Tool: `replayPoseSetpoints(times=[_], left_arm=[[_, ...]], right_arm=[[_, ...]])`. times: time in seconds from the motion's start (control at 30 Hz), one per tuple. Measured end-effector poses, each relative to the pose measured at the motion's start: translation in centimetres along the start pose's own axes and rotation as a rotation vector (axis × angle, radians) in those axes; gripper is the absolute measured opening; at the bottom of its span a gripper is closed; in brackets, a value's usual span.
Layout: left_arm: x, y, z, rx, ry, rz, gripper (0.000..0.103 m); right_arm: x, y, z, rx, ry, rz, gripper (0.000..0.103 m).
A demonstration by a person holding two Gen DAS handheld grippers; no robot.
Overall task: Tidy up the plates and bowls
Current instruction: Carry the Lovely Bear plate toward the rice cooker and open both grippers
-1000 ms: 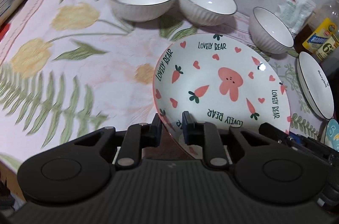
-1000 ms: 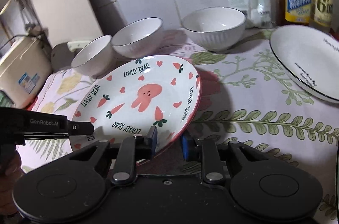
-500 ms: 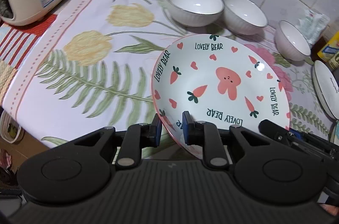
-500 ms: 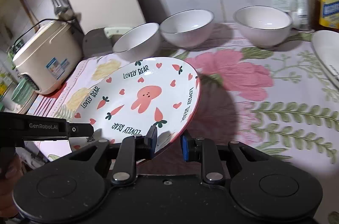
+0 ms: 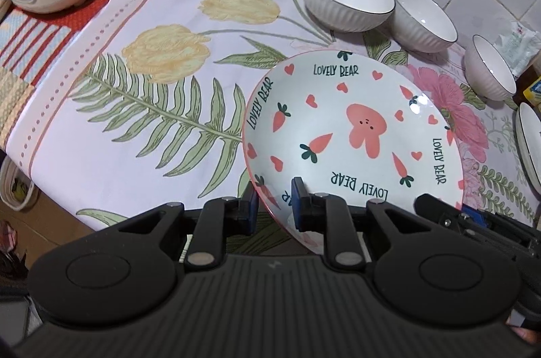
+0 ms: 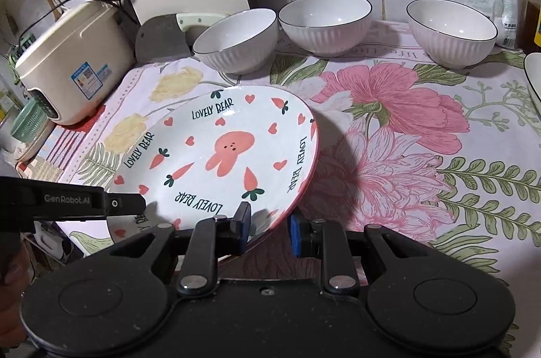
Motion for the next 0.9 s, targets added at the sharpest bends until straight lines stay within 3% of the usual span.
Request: replayPoseSetpoints(times=[0.17, 0.43, 0.5, 0.57, 0.67, 0.9], left_arm=[[0.7, -0.1, -0.5, -0.001, 0.03, 0.009, 0.019], [0.7, -0.3, -0.4, 0.025, 0.071, 0.04, 0.021], [0.4, -0.7, -0.3, 0.06, 0.085, 0.064, 0.023], [0.1, -1.0, -0.4, 0.079, 0.111, 0.073, 0.028], [-0.6, -1.3, -0.8, 0.097, 0.141, 0.094, 0.04], [-3.9, -3.2, -2.2, 0.204, 0.155, 0.102, 0.042]], right_arm=[[0.9, -0.6, -0.5, 0.055, 0.059, -0.037, 0.027], [0.8, 0.4, 0.1, 0.033, 0.101, -0.124, 0.029], [0.7, 0.7, 0.2, 0.019, 0.119, -0.152, 0.034], [0.5, 0.7, 0.3, 0.012, 0.143, -0.171, 0.052], [-0.4, 0.9, 0.3, -0.003, 0.148, -0.181, 0.06], [-4.3, 0.6, 0.5, -0.046, 0.129, -0.192, 0.077]])
Point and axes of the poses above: each gripper's, at about its wrist camera, not at the fingertips, and x roughly the way its jaws point, y to its left, z to its top, the point moved 5 cm from there along x, roughly the way its jaws point, and after that the axes turned 1 degree about z, right-handed, at the moved point
